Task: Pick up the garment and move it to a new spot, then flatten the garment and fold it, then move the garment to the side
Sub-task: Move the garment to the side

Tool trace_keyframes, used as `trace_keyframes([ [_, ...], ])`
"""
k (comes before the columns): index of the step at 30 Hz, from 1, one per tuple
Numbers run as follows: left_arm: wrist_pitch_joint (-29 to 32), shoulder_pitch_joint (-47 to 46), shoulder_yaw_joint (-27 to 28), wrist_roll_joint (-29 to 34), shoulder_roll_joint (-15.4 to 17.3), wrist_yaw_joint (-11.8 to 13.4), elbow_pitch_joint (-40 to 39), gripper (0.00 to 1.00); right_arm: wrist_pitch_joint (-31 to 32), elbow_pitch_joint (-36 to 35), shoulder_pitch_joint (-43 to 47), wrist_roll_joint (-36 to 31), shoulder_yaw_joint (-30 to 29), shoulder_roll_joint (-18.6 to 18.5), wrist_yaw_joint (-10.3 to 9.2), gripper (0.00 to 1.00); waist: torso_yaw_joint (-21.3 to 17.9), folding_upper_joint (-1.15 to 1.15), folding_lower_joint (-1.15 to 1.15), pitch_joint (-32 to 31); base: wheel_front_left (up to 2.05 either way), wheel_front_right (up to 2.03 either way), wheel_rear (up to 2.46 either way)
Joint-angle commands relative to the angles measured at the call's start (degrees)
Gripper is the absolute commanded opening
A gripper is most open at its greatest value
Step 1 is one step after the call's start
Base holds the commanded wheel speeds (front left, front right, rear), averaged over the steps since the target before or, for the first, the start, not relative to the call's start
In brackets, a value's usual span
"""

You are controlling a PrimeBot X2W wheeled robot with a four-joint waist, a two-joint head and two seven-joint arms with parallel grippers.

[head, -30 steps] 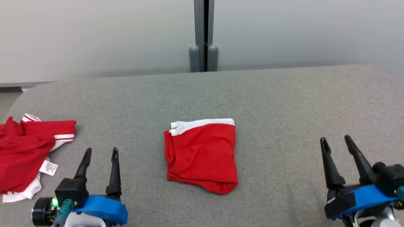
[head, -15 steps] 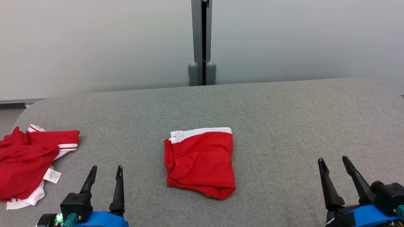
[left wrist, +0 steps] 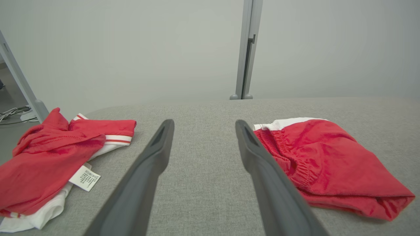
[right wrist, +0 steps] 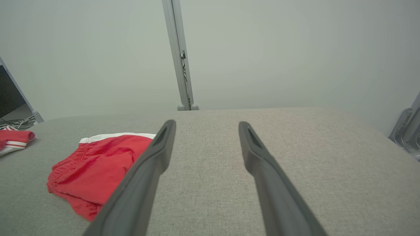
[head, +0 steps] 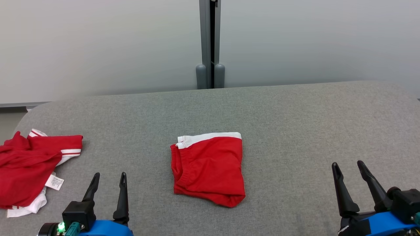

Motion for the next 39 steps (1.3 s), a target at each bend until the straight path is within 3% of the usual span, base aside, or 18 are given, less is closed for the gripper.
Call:
trace_keyframes([
  [1,-0.4,-0.9,0.1,-0.2,0.2,0.2,0.0,1.0,0.3,-0.4,0.7,-0.3,-0.4,0.2,0.0,1.0,0.2,0.0,0.0,0.1,0.0,0.0,0.0],
  [11,-1.9,-6.2,0.2,1.1,-0.3,-0.2,-1.4,1.0,0.9,4.4,-4.1,0.3,-0.2,-0.4,0.0,1.0,3.8,0.0,0.0,6.6,0.0,0.0,0.0],
  [19,-3.1,-11.9,-0.3,2.3,-2.1,-0.3,-1.1,1.0,-0.8,18.8,-14.1,3.1,7.4,-0.1,0.0,1.0,8.0,0.0,0.0,12.6,0.0,0.0,0.0],
  [28,-4.2,-15.1,-0.2,3.1,-3.8,-0.8,-0.2,1.0,-1.4,34.5,-24.8,8.5,15.0,0.6,0.0,1.0,9.9,0.0,0.0,15.7,0.0,0.0,0.0],
  [29,-4.2,-15.1,-0.2,3.2,-4.0,-0.9,-0.2,1.0,-1.2,35.7,-25.7,9.0,15.4,0.6,0.0,0.85,10.0,0.0,0.0,15.8,0.0,0.0,0.0],
  [30,-4.2,-15.2,-0.1,3.2,-4.1,-0.9,-0.1,1.0,-0.6,37.1,-26.1,9.6,15.9,0.6,0.0,0.47,10.0,0.0,0.0,15.9,0.0,0.0,0.0],
  [31,-4.3,-15.2,0.0,3.2,-4.2,-0.9,-0.1,1.0,-0.4,38.1,-26.3,10.0,16.4,0.5,0.0,0.43,10.0,0.0,0.0,16.0,0.0,0.0,0.0],
  [32,-4.3,-15.2,0.2,3.2,-4.2,-0.9,0.0,1.0,-0.7,38.8,-26.5,10.4,16.8,0.3,0.0,0.0,9.9,0.0,0.0,16.0,0.0,0.0,0.0],
  [39,-4.4,-13.4,1.4,3.8,-3.8,-0.5,0.2,1.0,-3.6,38.6,-27.4,11.8,20.3,-2.1,0.0,0.0,6.9,0.0,0.0,15.4,0.0,0.0,0.0],
])
